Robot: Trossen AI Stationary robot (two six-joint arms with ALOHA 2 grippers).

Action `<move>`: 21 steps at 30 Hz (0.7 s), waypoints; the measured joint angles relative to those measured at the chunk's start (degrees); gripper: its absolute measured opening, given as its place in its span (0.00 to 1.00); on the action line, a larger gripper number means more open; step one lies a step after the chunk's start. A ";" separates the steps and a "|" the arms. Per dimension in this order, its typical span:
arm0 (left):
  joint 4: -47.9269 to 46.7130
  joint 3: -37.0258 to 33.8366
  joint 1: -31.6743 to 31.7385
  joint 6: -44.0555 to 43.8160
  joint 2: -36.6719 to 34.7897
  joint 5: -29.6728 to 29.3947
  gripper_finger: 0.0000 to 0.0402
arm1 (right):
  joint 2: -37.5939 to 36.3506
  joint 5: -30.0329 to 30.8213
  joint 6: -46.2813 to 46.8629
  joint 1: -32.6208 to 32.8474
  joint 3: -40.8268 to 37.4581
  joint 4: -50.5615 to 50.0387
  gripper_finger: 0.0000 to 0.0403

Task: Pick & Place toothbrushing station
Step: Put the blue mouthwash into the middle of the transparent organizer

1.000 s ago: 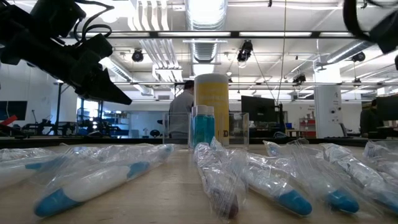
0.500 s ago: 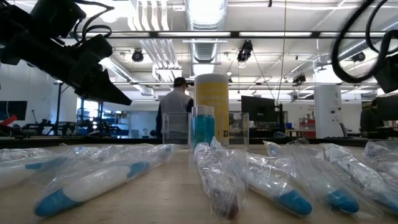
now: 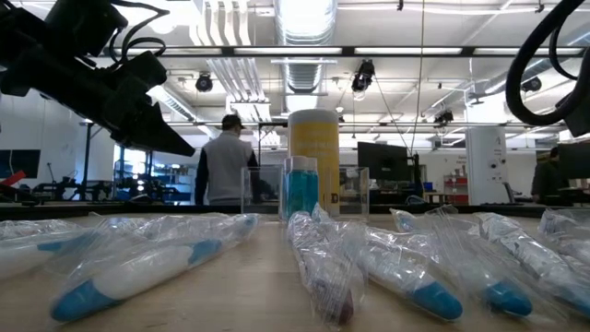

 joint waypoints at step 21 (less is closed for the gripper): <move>0.63 0.00 0.02 0.24 0.00 1.05 0.02 | -16.16 25.99 0.90 4.44 2.10 0.60 0.10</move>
